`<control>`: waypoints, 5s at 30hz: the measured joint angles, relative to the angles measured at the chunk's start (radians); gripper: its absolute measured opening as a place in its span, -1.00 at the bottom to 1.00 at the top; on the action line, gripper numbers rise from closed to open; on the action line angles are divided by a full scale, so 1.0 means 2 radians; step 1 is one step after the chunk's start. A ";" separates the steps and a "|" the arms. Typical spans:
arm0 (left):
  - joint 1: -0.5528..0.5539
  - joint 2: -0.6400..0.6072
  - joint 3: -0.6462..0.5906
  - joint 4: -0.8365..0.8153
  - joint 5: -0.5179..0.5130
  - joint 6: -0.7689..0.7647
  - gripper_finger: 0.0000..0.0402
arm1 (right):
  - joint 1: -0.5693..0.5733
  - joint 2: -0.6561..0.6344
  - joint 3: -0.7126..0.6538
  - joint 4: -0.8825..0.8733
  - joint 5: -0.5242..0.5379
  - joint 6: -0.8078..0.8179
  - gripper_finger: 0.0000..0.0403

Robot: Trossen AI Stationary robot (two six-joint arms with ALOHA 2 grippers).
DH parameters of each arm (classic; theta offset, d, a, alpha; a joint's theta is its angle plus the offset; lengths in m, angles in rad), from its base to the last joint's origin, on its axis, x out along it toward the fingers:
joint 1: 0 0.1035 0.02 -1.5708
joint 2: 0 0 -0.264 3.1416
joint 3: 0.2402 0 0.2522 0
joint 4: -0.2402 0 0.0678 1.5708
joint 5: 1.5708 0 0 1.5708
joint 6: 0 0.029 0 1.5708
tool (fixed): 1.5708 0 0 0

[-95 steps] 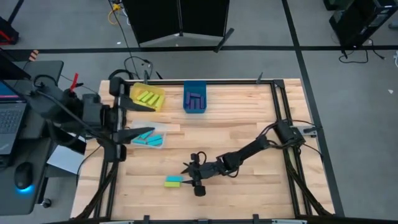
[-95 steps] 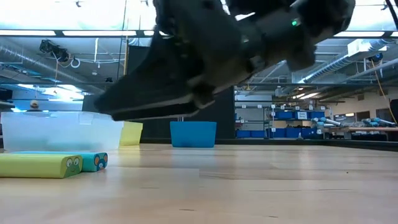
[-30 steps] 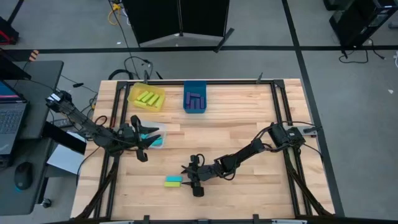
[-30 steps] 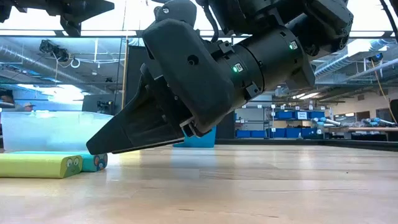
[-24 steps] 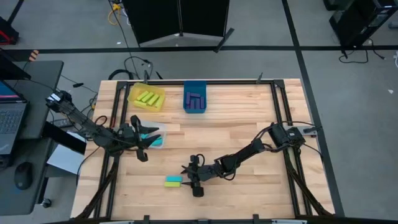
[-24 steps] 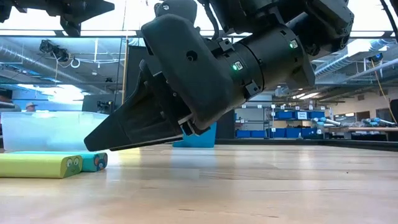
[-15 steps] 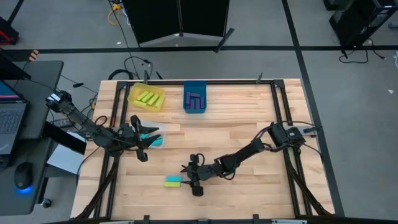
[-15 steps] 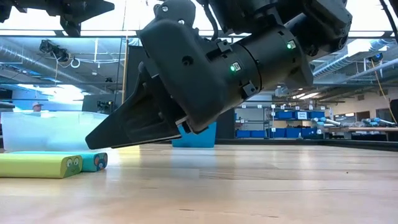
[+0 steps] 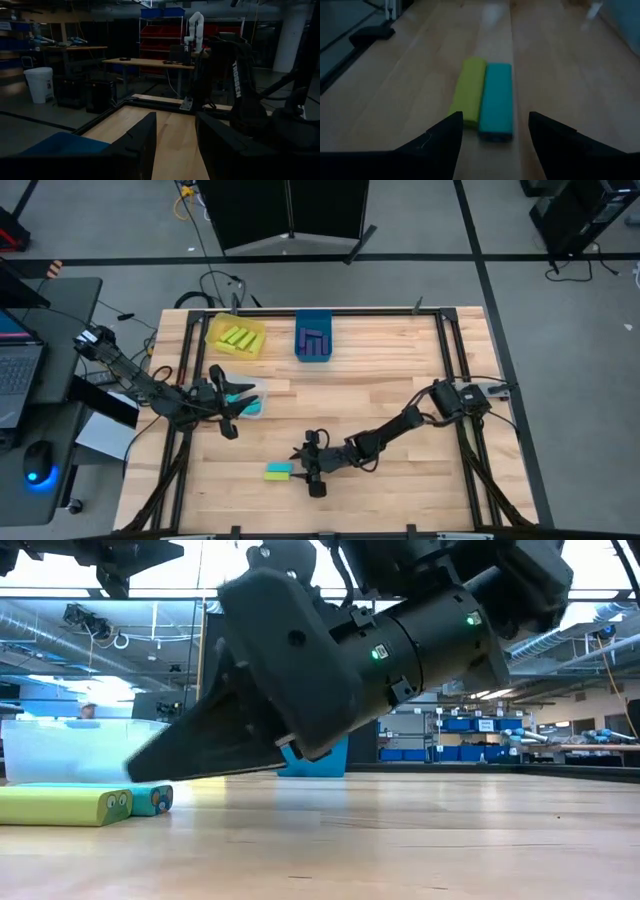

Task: Sort blocks
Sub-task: Put the blue block into the white bin, then put the green block into the yellow bin

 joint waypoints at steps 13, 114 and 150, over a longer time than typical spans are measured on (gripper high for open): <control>0.000 0.000 0.000 0.010 0.000 0.005 -0.29 | 0.002 0.006 0.006 0.001 0.033 -0.004 0.18; 0.000 0.000 0.001 0.096 0.011 0.066 -0.29 | -0.170 0.021 0.197 -0.106 -0.039 -0.081 -0.40; -0.005 0.023 0.000 -0.014 0.021 -0.037 -0.29 | -0.174 -0.246 -0.288 0.281 0.062 -0.056 0.12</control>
